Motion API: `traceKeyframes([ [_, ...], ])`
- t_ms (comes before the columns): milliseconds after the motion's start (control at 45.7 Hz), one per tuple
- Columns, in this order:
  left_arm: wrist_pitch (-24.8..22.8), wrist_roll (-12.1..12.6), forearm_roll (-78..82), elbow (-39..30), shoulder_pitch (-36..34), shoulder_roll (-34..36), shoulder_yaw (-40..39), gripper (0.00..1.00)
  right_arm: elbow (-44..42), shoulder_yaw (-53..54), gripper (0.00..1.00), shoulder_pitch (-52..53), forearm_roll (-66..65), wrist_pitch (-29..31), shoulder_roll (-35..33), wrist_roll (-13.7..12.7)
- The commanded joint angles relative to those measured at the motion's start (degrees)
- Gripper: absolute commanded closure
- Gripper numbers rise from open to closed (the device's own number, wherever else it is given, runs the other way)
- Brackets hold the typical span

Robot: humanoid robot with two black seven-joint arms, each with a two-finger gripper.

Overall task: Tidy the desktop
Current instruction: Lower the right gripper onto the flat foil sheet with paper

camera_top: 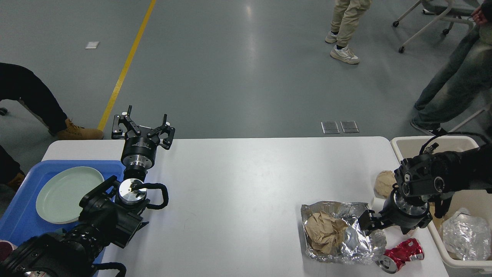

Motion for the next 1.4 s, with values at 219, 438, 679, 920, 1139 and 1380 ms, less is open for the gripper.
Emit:
traceKeyframes([
  [219,0.00,0.00,0.00,0.00,0.00,0.00,-0.02,0.03,-2.75,0.01,0.06,-3.92,0.15,-1.33,-0.02,-0.01],
  [438,0.00,0.00,0.00,-0.09,0.00,0.00,-0.02,0.03,-2.75,0.10,0.25,-4.89,0.24,-1.33,0.16,-0.01],
  [679,0.00,0.00,0.00,0.00,0.00,0.00,0.06,0.03,-3.45,0.19,0.59,-6.65,0.24,-1.15,1.91,-0.09],
  [920,-0.09,0.00,0.00,0.00,0.00,0.00,-0.02,0.03,-3.45,0.19,0.96,-6.65,0.32,-0.36,2.26,-0.09],
  [1139,0.00,0.00,0.00,0.00,0.00,0.00,0.06,0.03,-3.45,0.45,1.00,-6.47,0.41,1.04,2.44,-0.18],
  [1380,0.00,0.00,0.00,0.00,0.00,0.00,-0.02,0.03,-3.37,0.63,1.00,-5.42,0.41,2.63,2.44,-0.18],
])
